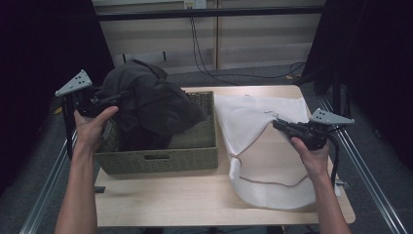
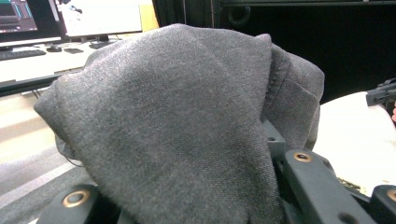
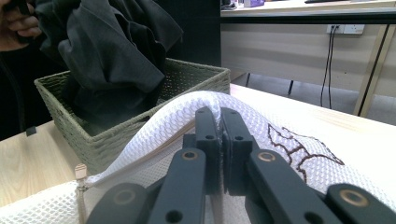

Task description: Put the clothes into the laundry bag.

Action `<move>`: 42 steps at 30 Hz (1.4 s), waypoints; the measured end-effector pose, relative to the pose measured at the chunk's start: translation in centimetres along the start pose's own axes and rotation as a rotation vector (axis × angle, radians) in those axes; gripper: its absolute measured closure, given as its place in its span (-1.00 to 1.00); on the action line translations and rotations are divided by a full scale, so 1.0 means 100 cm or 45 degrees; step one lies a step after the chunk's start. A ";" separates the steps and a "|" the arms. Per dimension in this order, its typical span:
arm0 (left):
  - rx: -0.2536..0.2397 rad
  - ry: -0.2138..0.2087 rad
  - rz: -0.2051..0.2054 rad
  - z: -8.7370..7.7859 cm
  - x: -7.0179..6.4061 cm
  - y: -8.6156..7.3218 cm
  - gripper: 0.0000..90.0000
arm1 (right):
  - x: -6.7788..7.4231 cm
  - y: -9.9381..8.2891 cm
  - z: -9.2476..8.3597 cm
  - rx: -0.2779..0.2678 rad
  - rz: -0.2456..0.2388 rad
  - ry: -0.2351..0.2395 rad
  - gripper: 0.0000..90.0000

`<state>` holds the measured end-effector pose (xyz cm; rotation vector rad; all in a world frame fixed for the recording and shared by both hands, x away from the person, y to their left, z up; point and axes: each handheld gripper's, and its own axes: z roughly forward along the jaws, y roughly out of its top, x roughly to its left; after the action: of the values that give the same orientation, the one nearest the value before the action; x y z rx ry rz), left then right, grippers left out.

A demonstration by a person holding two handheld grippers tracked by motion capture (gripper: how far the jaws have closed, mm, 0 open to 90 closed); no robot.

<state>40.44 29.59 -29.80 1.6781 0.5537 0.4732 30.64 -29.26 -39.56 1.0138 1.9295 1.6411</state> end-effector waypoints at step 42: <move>-0.228 -0.048 0.105 -0.013 -0.025 0.091 0.48 | 0.001 0.001 -0.001 -0.003 -0.016 0.000 0.95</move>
<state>38.55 27.79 -20.65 1.5393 0.4034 0.5341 30.54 -29.24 -39.44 0.9983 1.9297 1.6364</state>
